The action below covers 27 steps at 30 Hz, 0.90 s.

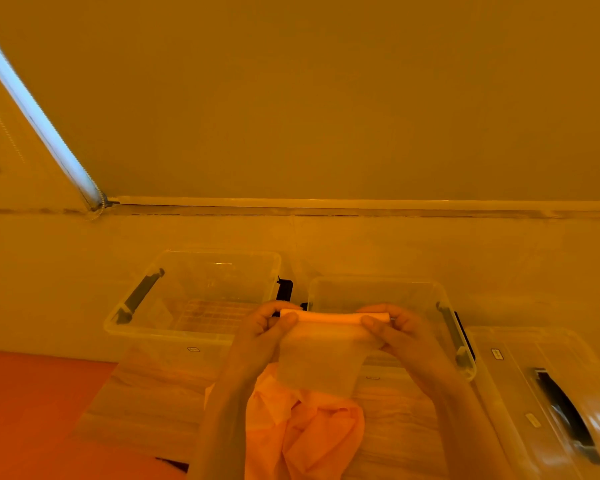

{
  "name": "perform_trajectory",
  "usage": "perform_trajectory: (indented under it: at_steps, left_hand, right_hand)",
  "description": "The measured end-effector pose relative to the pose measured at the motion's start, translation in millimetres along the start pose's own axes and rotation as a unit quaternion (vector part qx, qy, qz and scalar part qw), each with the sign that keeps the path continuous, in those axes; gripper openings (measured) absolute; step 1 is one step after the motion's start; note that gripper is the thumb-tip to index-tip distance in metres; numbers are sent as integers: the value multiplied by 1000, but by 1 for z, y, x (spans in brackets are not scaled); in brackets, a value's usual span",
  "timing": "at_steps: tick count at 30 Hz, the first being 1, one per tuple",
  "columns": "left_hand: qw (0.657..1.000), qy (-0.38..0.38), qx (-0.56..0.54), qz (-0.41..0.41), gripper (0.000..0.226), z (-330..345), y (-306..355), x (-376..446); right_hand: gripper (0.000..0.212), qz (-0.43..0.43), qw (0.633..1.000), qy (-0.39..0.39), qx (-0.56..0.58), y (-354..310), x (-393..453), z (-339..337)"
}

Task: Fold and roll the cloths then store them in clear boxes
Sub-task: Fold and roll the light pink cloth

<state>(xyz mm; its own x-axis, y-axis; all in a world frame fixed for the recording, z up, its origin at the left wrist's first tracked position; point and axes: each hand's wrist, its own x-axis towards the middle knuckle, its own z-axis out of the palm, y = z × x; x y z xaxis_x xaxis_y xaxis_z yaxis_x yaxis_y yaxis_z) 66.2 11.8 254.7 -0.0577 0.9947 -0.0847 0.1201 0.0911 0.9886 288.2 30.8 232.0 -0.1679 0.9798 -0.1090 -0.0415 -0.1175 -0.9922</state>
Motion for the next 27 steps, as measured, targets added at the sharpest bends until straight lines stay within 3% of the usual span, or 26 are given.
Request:
perform_trajectory:
  at_steps: [8,13,17,21,27]
  left_hand:
    - [994,22,-106,-13,11,-2,3,-1]
    - [998,21,-58,2,16,-1,4,-1]
    - [998,1,-59,-18,20,-6,2,0]
    - [1000,-18,-11,-11,15,-6,3,0]
    - [1000,1,23,-7,16,-4,-2,3]
  right_hand:
    - [12,-3,995,15,99,-4,1,8]
    - [7,-31,997,57,35,-4,4,10]
    - [29,8,997,41,59,-4,4,8]
    - [14,18,999,35,26,-2,2,4]
    - [8,15,998,30,-57,-2,0,6]
